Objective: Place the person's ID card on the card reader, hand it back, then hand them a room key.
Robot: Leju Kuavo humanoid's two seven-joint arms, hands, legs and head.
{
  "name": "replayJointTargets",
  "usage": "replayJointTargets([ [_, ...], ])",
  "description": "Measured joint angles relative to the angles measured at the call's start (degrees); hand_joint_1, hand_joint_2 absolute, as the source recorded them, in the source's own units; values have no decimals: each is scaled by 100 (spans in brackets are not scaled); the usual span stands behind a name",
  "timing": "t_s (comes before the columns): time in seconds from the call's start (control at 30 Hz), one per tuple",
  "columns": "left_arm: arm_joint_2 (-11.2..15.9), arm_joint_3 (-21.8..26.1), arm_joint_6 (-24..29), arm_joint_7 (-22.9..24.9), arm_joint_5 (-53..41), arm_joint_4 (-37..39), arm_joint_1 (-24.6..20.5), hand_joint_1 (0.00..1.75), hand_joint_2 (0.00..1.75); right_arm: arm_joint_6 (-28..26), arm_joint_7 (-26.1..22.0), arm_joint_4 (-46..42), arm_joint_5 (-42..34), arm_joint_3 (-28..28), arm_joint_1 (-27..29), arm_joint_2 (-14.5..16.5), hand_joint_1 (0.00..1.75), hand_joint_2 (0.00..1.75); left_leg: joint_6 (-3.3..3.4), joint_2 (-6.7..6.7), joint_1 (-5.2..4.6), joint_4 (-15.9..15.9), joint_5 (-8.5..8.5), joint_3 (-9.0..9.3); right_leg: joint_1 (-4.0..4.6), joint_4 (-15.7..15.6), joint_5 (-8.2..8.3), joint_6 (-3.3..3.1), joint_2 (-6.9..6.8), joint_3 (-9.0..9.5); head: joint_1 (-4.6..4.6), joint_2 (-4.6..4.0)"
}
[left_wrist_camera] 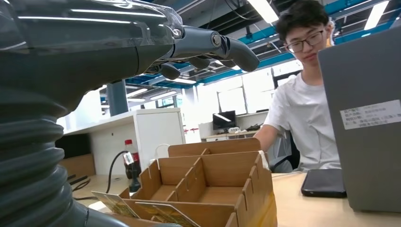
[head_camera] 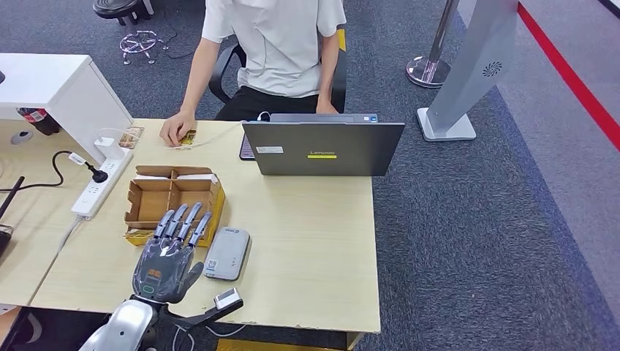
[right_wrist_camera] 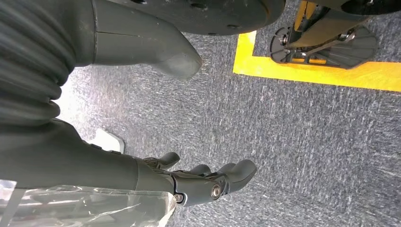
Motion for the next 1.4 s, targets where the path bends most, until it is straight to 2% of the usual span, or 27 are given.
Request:
replayJointTargets([
  [0.43,-149,660,-74,54,277,970,-686,0,175,48,87,-21,147,-48,-4,-61,0,175,0,1,0,0,1,2,0,1,1,-1,1,1,-1,0],
  [1.07,-202,981,-186,38,374,1365,-752,0,175,126,178,-23,263,-111,11,-114,0,175,0,1,0,0,0,1,0,0,0,0,1,1,-1,0],
  [1.2,-201,984,-197,38,372,1365,-752,175,175,126,176,-23,263,-111,10,-114,0,175,0,1,0,0,0,0,0,0,0,0,1,1,1,0],
  [1.4,-199,987,-315,28,428,1365,-741,175,175,142,138,-28,294,-131,11,-117,0,175,0,1,0,0,0,-1,0,0,0,0,1,1,-1,0],
])
